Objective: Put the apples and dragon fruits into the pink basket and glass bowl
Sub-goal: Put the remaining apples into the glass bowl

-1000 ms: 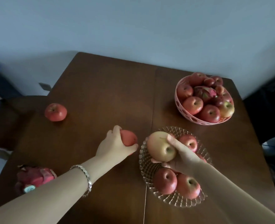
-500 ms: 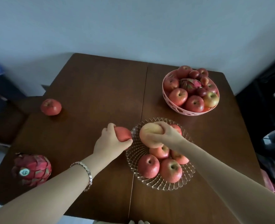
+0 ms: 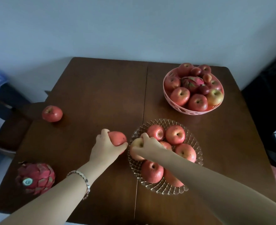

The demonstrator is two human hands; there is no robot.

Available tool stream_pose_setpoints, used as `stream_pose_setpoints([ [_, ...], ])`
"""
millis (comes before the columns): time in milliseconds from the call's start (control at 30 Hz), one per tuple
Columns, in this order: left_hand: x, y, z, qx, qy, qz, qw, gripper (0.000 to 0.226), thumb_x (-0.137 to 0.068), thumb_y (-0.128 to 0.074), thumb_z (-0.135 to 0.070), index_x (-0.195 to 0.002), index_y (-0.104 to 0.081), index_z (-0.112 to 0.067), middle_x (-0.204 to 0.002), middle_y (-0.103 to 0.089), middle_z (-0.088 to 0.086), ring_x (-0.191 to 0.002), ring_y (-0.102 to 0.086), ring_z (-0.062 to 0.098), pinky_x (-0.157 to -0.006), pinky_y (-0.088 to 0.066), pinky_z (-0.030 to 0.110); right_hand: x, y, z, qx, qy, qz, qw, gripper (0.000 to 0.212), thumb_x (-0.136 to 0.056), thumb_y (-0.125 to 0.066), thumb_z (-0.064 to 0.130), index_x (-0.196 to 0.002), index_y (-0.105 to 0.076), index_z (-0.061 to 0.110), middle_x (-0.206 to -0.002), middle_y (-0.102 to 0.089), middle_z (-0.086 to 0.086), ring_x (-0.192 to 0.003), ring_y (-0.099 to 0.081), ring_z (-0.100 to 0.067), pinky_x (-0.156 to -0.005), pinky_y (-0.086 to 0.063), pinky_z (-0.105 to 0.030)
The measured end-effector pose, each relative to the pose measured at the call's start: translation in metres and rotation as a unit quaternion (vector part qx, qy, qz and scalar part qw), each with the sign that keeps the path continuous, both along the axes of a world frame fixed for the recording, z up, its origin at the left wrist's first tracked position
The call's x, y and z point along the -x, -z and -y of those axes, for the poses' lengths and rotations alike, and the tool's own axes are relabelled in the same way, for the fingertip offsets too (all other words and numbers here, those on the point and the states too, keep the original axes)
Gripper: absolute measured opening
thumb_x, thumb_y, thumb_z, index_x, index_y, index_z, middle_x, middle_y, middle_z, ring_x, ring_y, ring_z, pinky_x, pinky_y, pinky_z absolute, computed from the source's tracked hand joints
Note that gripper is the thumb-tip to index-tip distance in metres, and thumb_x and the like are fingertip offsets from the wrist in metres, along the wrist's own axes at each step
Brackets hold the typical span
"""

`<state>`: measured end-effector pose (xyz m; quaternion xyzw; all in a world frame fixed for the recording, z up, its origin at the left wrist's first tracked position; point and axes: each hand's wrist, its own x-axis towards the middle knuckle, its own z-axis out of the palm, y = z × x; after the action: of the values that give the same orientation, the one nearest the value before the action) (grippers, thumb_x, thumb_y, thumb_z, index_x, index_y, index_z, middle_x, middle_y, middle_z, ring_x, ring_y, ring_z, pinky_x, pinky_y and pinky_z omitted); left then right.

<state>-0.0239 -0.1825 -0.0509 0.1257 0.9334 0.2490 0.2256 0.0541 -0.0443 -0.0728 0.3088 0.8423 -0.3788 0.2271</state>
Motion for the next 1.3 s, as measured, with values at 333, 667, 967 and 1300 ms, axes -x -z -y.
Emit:
stream_pose_setpoints([
  [333, 0.001, 0.003, -0.007, -0.013, 0.024, 0.002, 1.0, 0.081, -0.068, -0.078, -0.044, -0.13, -0.036, -0.014, -0.128, -0.046, 0.01, -0.104, -0.057, 0.028, -0.082, -0.052, 0.037, -0.005, 0.008, 0.001, -0.192, -0.111, -0.026, 0.975, 0.07, -0.075, -0.055, 0.063, -0.122, -0.047, 0.012, -0.127, -0.048, -0.008, -0.123, -0.041, -0.027, -0.102, -0.035, -0.039],
  [667, 0.004, 0.001, -0.006, -0.007, 0.014, 0.008, 1.0, 0.08, -0.068, -0.078, -0.044, -0.131, -0.036, -0.017, -0.129, -0.046, 0.007, -0.108, -0.056, 0.027, -0.085, -0.051, 0.038, -0.02, 0.011, 0.019, -0.21, -0.064, -0.031, 0.975, 0.078, -0.084, -0.052, 0.057, -0.141, -0.025, 0.012, -0.139, -0.032, -0.01, -0.13, -0.03, -0.028, -0.108, -0.028, -0.037],
  [967, 0.001, -0.002, -0.01, -0.095, 0.055, 0.064, 0.992, 0.073, -0.065, -0.082, -0.041, -0.126, -0.043, -0.03, -0.121, -0.047, 0.0, -0.103, -0.051, 0.019, -0.081, -0.043, 0.027, -0.024, -0.021, -0.026, -0.035, -0.102, -0.009, 0.994, 0.077, -0.08, -0.065, 0.034, -0.145, -0.027, 0.015, -0.146, -0.03, -0.013, -0.133, -0.036, -0.029, -0.104, -0.037, -0.037],
  [1300, -0.036, -0.035, -0.04, -0.179, 0.235, 0.023, 0.955, 0.1, -0.059, -0.087, -0.03, -0.14, -0.028, -0.032, -0.133, -0.045, -0.008, -0.122, -0.046, 0.01, -0.102, -0.043, 0.026, -0.04, -0.063, -0.035, 0.231, 0.073, -0.133, 0.961, 0.068, -0.08, -0.071, 0.031, -0.137, -0.034, 0.028, -0.123, -0.051, 0.002, -0.109, -0.055, -0.014, -0.093, -0.05, -0.029],
])
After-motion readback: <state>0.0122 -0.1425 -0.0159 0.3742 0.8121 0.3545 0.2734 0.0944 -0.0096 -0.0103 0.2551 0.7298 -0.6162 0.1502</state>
